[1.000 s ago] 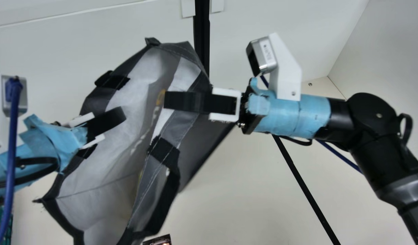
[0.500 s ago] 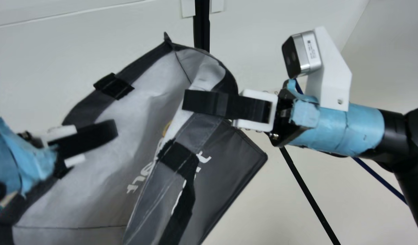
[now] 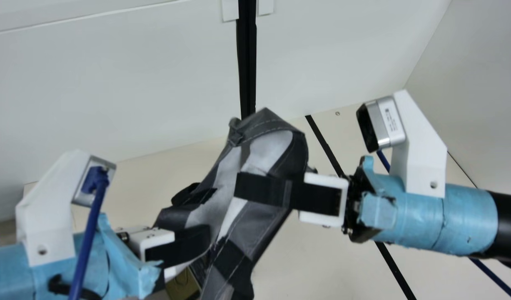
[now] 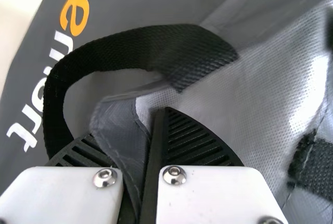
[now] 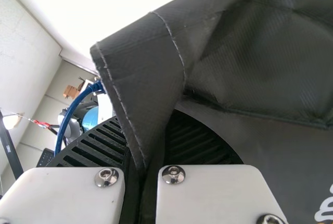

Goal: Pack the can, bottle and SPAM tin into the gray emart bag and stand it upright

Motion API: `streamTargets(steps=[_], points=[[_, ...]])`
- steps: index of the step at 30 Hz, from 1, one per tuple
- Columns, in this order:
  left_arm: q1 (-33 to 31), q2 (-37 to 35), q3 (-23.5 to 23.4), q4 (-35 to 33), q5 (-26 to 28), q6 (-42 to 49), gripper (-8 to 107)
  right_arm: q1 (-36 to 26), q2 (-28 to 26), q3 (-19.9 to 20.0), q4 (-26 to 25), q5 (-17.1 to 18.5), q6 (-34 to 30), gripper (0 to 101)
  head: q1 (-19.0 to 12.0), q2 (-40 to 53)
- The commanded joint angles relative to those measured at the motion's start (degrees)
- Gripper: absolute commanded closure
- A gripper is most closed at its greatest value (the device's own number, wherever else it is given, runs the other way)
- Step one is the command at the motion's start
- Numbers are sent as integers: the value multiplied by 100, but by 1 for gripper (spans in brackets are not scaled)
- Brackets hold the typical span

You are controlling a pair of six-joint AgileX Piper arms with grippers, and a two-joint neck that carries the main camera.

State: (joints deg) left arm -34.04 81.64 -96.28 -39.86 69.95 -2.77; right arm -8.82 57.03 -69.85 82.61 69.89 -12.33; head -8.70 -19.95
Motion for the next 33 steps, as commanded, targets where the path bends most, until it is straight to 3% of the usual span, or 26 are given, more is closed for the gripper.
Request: streamTargets(steps=[1,7,15,33], points=[[-39,16,7,11,-5,30,107,24,-37,47,-68,1,37,101,-130,-5],[-60,244,-44,9,-5,313,107,65,19,172,-280,1,-91,101,-130,-5],[101,877,-397,-3,-5,858,107,-50,498,269,-549,1,-839,101,-130,-5],[294,2612,-2064,-220,-5,1490,107,-881,2142,-229,-1010,1,-2761,101,-130,-5]])
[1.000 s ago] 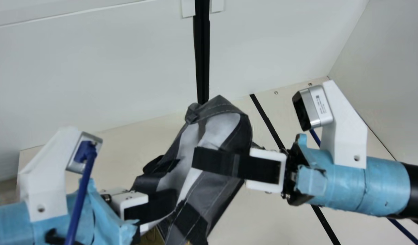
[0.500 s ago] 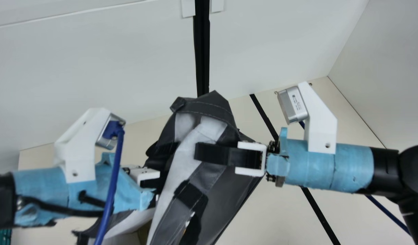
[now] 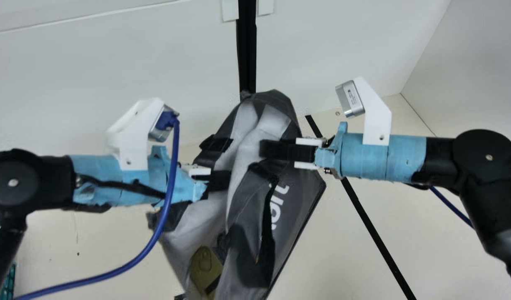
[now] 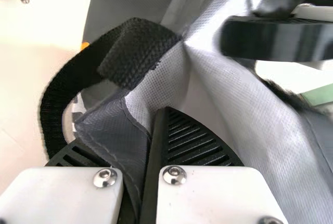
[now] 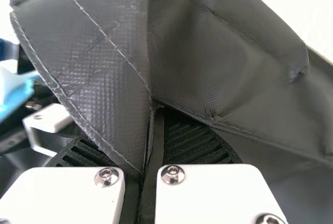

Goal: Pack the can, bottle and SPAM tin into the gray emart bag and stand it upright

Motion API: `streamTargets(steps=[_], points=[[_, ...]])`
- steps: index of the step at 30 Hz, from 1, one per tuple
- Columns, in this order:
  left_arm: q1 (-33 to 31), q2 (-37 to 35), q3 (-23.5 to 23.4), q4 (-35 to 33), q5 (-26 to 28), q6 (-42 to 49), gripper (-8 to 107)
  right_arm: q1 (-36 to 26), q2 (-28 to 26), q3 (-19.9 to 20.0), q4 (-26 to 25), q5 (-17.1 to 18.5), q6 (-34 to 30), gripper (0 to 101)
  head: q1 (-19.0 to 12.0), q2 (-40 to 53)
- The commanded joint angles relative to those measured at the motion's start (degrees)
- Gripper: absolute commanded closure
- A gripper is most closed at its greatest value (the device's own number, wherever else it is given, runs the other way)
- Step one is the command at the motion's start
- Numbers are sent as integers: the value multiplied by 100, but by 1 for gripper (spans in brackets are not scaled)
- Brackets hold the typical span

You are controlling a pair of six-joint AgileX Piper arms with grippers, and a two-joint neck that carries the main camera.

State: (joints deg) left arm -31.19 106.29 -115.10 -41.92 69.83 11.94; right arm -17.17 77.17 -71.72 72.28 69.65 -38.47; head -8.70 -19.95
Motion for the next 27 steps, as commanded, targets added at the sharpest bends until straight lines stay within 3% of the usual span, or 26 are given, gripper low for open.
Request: streamTargets(steps=[1,18,27], points=[[23,236,-284,-34,7,32,107,-90,209,-86,-1,25,-215,101,-130,-5],[208,1845,-2250,-570,7,319,107,-657,1354,-911,-407,25,-928,101,-130,-5],[175,2375,-3002,-779,7,297,107,-757,1581,-1268,-416,25,-918,101,-130,-5]])
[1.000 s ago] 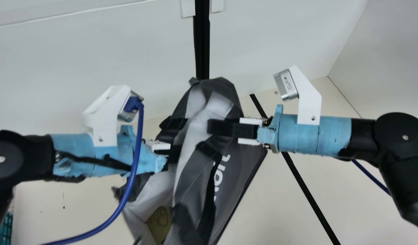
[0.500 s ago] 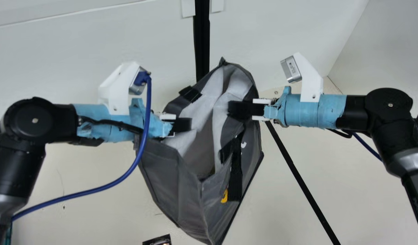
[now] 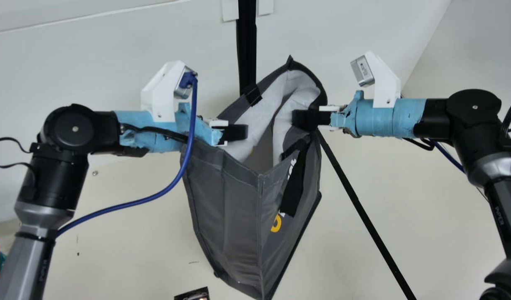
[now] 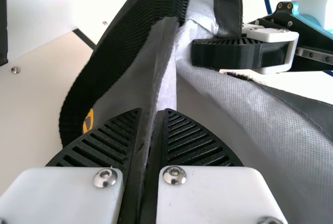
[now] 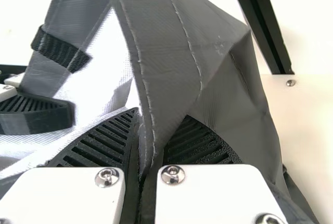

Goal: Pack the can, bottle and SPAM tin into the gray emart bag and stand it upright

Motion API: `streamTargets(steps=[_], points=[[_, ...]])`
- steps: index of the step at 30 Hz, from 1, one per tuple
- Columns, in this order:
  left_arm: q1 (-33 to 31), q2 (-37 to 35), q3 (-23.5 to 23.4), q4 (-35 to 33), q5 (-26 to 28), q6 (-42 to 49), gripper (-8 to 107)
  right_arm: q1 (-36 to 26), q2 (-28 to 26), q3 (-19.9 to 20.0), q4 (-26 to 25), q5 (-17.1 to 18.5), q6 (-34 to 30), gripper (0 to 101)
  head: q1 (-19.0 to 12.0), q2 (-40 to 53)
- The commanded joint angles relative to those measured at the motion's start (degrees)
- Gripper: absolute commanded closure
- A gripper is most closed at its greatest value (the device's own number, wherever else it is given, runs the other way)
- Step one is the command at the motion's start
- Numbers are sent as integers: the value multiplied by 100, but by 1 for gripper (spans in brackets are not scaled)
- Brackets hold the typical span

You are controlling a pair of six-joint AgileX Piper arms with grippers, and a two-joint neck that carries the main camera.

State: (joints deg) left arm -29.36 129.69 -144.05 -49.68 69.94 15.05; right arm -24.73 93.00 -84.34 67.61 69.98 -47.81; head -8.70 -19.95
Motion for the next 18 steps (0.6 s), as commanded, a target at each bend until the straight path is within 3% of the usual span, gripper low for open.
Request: streamTargets(steps=[1,6,18], points=[[-9,66,-164,-9,-4,-27,107,-6,-5,-16,62,-8,25,101,-130,-5],[16,193,-460,-23,-4,-138,107,-28,-29,-21,67,-5,55,101,-130,-5],[12,189,-457,-21,0,-140,107,-33,-29,-21,82,-5,49,101,-130,-5]])
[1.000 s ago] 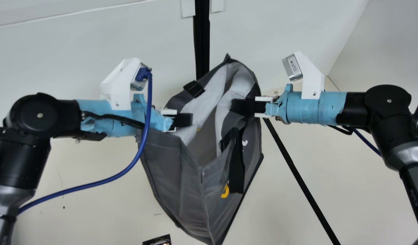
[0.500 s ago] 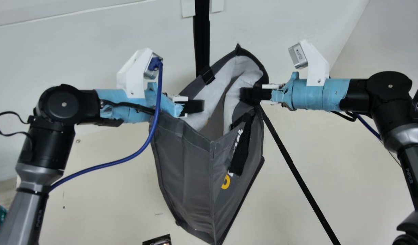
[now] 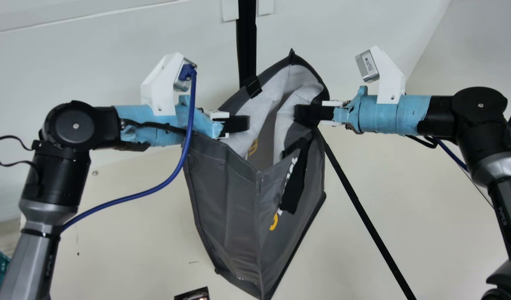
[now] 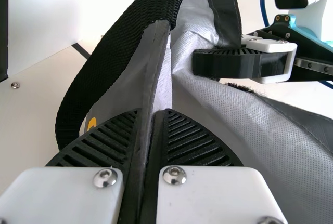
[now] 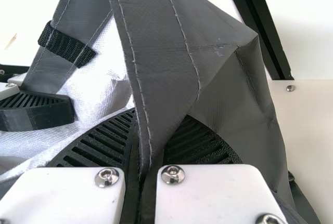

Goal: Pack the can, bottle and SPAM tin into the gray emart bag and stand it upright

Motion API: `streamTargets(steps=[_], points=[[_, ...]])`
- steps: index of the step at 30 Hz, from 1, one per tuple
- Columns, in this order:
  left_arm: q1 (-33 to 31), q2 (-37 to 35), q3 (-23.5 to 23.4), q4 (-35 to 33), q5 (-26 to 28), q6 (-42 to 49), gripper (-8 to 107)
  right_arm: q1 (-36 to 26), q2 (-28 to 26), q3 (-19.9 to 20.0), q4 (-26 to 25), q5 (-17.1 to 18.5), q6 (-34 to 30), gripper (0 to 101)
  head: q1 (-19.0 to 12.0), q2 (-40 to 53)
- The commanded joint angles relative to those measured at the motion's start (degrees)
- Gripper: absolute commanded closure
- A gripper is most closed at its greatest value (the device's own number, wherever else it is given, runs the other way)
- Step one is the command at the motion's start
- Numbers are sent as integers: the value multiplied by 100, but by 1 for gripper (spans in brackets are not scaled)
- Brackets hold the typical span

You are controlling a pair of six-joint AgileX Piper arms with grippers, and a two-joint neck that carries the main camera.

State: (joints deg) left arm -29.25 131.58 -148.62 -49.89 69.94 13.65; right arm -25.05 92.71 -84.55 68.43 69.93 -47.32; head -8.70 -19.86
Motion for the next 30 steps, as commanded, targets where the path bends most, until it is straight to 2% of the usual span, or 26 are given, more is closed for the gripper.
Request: streamTargets(steps=[1,2,16,17,21,30], points=[[0,0,0,0,0,0,107,0,0,0,0,0,0,101,-130,-14],[0,0,0,0,0,0,107,0,0,0,0,0,0,101,-130,-14],[0,0,0,0,0,0,60,0,0,0,0,-5,0,101,-130,-14],[-32,-350,587,-42,-176,168,57,0,0,0,0,-5,0,101,-130,-14],[-12,-518,806,-94,-254,298,43,0,0,0,0,-5,0,101,-130,-14],[148,-1397,1869,-507,-595,1017,13,0,0,0,0,-5,0,101,-130,-14]])
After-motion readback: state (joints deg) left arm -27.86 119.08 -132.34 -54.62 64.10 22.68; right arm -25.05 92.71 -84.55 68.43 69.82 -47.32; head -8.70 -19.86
